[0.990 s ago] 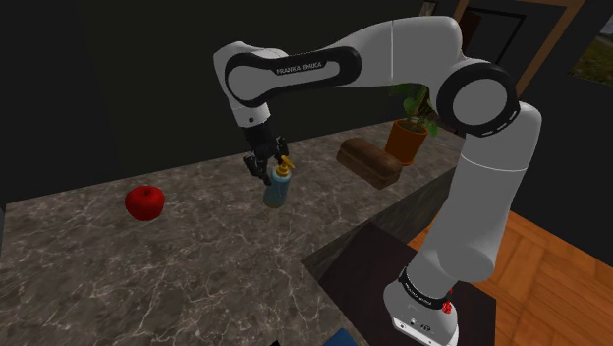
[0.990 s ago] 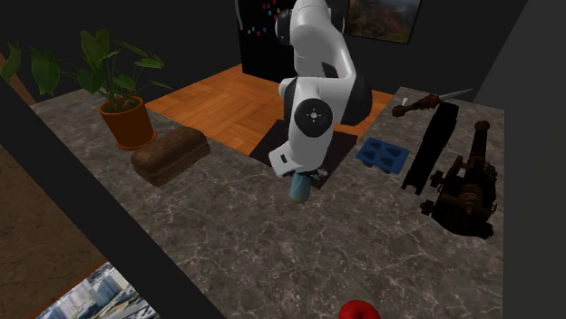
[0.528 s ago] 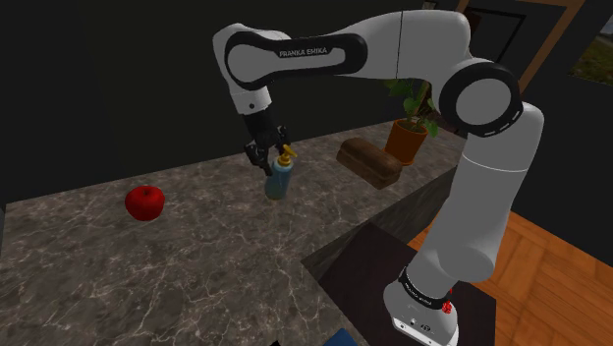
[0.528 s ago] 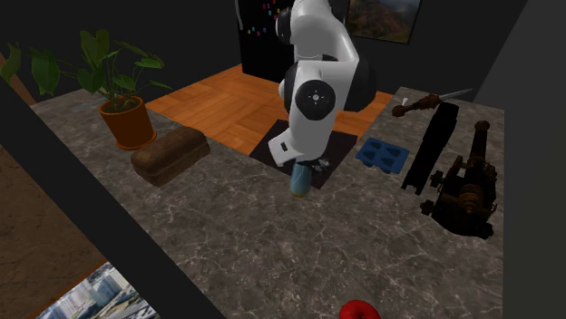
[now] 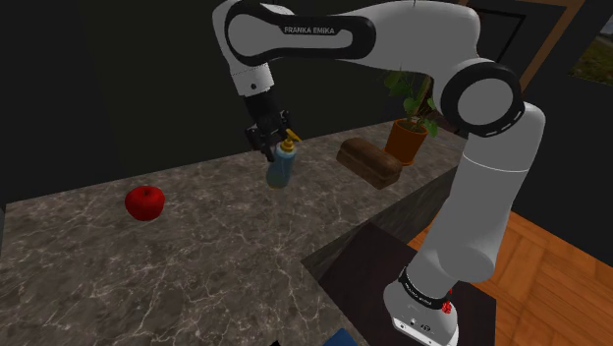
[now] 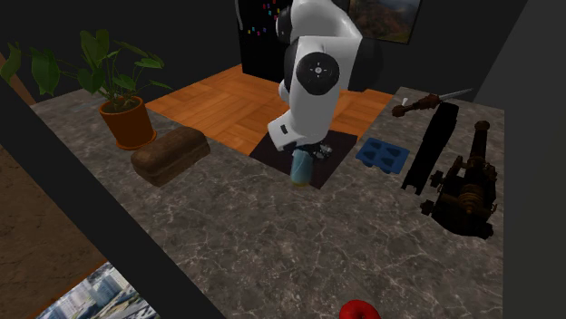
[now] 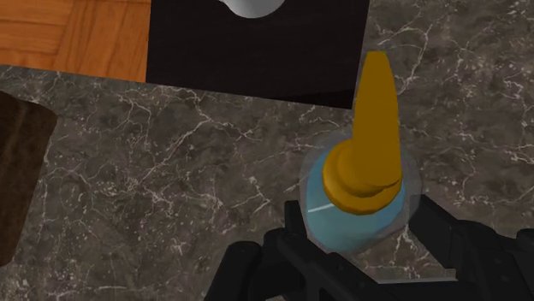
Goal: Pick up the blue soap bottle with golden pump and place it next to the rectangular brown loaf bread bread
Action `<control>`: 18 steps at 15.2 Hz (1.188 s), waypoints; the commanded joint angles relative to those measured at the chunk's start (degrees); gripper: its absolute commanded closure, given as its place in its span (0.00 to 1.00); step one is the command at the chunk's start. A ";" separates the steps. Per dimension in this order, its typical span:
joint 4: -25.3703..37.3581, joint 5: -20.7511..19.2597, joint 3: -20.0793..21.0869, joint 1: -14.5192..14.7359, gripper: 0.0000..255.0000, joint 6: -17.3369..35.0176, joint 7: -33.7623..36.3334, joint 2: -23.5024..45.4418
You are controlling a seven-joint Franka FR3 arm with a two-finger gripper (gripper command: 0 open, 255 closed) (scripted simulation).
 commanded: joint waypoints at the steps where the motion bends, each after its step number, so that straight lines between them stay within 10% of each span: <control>1: 1.82 -0.05 0.01 0.05 1.00 -1.54 -0.04 0.30; 13: 13.19 -0.41 0.14 0.49 1.00 -11.04 -0.11 2.20; 18: 0.97 -1.48 -2.12 -3.27 1.00 -7.59 -6.32 -7.00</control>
